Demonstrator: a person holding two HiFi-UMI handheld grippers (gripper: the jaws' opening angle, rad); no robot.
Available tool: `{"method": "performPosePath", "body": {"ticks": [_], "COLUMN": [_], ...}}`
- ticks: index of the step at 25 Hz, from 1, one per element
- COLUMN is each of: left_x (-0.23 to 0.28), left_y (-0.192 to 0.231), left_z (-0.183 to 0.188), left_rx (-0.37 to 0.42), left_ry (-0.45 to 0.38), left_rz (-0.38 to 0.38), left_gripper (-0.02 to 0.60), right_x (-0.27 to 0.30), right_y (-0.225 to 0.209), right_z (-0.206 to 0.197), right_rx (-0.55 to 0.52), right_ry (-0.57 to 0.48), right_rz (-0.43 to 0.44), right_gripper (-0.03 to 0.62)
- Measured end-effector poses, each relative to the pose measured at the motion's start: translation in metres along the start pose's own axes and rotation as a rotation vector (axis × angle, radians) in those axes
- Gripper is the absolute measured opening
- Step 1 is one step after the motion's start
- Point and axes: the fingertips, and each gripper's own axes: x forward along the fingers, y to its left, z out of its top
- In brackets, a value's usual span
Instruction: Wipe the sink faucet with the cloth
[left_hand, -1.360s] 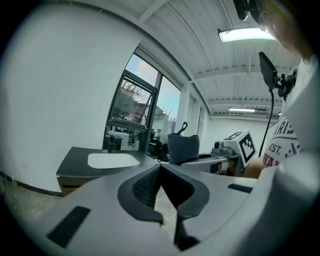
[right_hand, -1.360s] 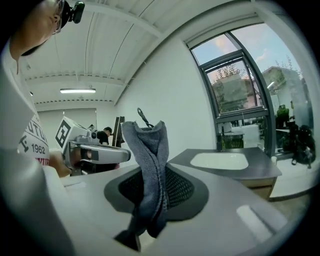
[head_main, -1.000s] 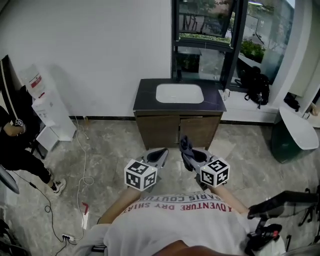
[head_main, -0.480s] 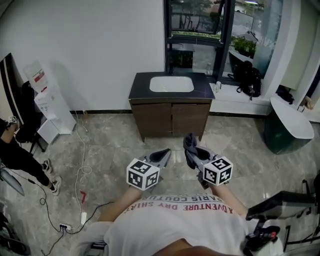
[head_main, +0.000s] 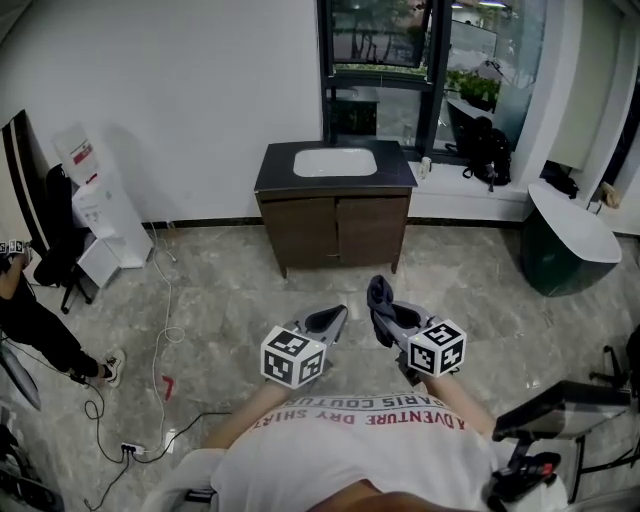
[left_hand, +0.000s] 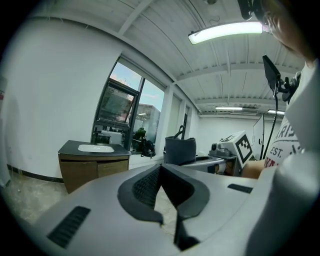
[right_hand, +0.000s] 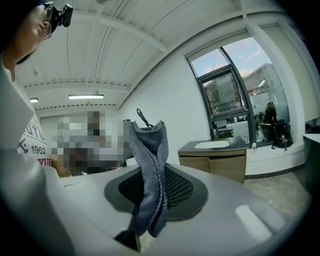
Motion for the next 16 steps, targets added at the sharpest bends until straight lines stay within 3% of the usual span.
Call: {"method": "performPosePath", "body": {"ticks": [8, 16], "left_x": [-0.004, -0.007], "left_y": [-0.011, -0.03], "left_z": [0.036, 0.028], "left_rx": [0.018, 0.034], "left_ry": [-0.012, -0.011], "left_rz": [0.006, 0.021], "left_gripper": [0.001, 0.002], "right_x": [-0.014, -0.035], "right_y": [0.01, 0.015], "right_z": [0.032, 0.026], "right_rx": [0.029, 0.015], "right_ry": [-0.029, -0.043], "right_rz": [0.009, 0.025], "right_gripper": [0.078, 0.078]}}
